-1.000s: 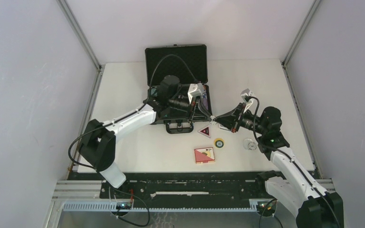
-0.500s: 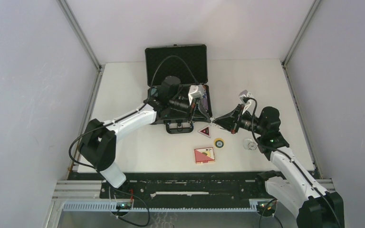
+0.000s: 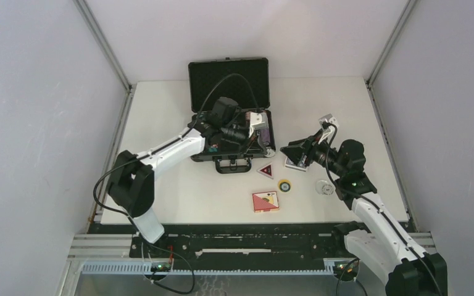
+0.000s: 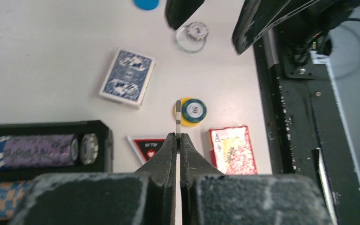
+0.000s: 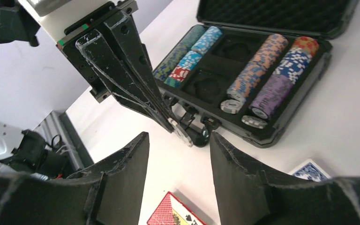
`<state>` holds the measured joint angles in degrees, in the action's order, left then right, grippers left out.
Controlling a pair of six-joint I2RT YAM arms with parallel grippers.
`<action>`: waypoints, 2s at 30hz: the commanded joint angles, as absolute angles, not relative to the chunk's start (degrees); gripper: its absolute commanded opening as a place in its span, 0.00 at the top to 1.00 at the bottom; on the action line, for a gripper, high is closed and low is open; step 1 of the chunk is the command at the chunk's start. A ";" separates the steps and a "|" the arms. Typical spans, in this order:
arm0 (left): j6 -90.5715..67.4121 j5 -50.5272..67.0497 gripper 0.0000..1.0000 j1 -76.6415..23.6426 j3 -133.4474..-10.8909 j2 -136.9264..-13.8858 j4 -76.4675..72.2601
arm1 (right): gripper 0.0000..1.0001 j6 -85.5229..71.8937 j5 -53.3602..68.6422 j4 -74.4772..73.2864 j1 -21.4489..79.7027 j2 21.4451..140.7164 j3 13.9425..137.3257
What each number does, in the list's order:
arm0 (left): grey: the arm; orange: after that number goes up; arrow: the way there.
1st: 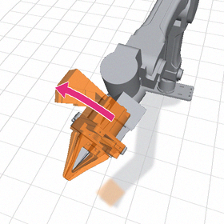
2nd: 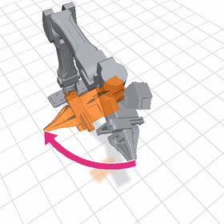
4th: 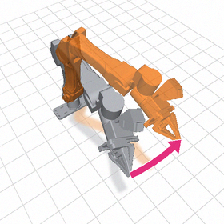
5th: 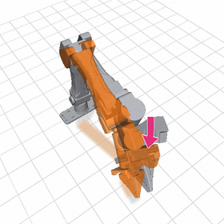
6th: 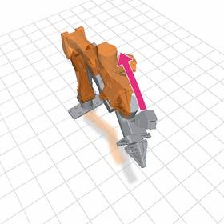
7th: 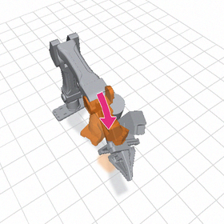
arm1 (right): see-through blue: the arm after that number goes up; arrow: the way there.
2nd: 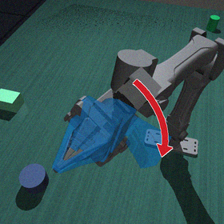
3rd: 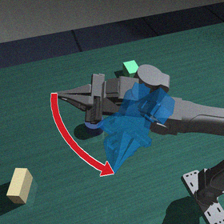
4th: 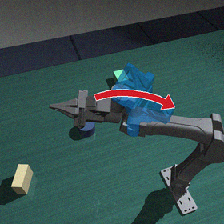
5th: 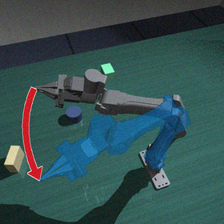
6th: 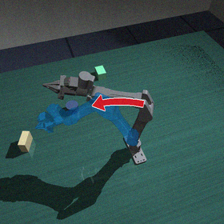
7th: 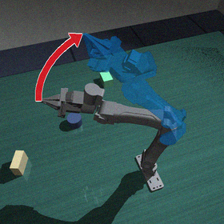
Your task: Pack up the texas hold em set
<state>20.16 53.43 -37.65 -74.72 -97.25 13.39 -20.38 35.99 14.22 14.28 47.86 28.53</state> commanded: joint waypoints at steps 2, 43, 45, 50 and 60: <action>31.97 45.21 1.00 -36.09 -82.66 -100.15 24.40 | 0.42 -20.30 26.61 14.07 14.11 48.17 28.92; 36.60 28.31 1.00 -37.91 -103.47 -117.83 34.28 | 0.44 -19.82 27.67 14.15 12.92 54.51 28.96; 36.56 28.15 1.00 -38.09 -103.45 -117.84 34.29 | 0.44 -19.94 27.90 14.33 12.92 54.88 28.92; 36.56 27.35 1.00 -38.23 -103.30 -117.78 34.30 | 0.44 -20.14 27.92 14.92 12.92 54.80 28.41; 37.61 25.04 1.00 -38.14 -102.08 -115.44 33.93 | 0.45 -20.46 27.90 15.37 12.85 54.85 27.95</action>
<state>36.49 25.43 -37.58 -101.38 -119.57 34.81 -20.64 27.53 12.67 13.10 55.09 28.42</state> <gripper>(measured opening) 0.017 0.555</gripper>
